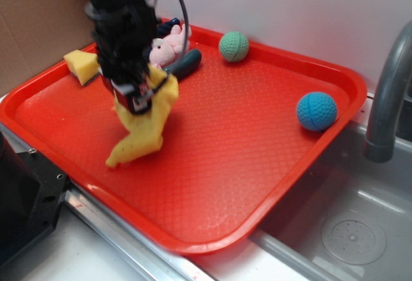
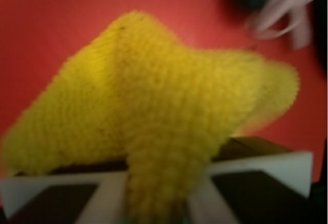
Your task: Grab the yellow cloth.
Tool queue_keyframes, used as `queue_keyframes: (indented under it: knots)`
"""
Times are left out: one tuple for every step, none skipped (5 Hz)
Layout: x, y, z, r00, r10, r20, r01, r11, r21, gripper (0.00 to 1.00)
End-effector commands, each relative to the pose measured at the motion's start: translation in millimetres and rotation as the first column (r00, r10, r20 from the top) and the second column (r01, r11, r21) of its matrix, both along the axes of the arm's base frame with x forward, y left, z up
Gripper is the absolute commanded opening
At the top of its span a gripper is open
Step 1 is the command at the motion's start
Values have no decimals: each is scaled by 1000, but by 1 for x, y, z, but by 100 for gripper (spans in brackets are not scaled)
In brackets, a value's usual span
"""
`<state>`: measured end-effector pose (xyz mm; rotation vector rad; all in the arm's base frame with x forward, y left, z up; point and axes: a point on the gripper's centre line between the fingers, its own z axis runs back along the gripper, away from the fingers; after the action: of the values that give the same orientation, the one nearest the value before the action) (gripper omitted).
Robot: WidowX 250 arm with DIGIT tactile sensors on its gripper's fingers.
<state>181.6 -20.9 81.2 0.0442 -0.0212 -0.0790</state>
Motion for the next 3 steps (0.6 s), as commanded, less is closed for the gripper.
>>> queue_keyframes:
  knots:
    - [-30,15,105,988,115,102,-123,989,77,0]
    - [-40,21,155,967,229,113,-242,963,122,0]
    - [-37,28,201,954,277,118,-292,946,139,0]
